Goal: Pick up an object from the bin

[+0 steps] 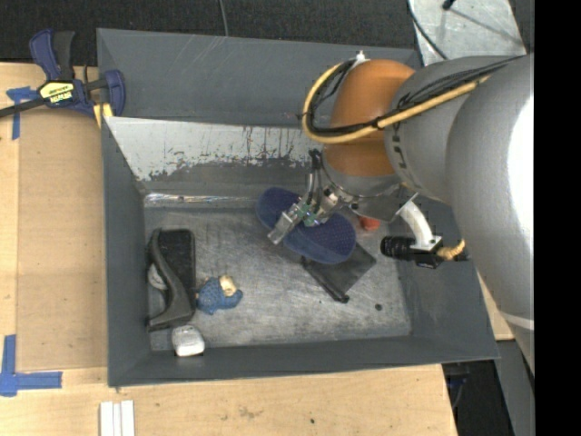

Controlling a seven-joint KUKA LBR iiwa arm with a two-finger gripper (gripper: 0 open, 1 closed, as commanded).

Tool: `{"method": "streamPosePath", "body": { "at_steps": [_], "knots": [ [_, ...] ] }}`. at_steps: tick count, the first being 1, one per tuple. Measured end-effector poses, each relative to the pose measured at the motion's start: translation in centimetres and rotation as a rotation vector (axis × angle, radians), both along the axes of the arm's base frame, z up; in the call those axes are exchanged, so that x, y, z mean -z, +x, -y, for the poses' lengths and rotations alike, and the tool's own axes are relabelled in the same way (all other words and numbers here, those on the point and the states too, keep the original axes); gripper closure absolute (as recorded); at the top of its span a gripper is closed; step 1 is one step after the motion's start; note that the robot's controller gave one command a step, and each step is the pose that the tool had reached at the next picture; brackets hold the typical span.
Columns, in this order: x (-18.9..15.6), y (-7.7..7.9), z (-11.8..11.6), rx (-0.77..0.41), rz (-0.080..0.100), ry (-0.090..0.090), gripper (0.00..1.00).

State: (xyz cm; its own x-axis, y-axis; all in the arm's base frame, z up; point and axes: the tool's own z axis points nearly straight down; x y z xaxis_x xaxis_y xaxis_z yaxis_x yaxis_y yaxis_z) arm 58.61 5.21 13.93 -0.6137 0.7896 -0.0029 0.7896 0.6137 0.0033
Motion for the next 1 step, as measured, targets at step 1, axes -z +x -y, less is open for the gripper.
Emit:
{"method": "streamPosePath", "body": {
  "at_steps": [1],
  "knots": [
    [-0.16,0.07,0.06,-0.003,0.000,-0.001,1.00]
  ]
}}
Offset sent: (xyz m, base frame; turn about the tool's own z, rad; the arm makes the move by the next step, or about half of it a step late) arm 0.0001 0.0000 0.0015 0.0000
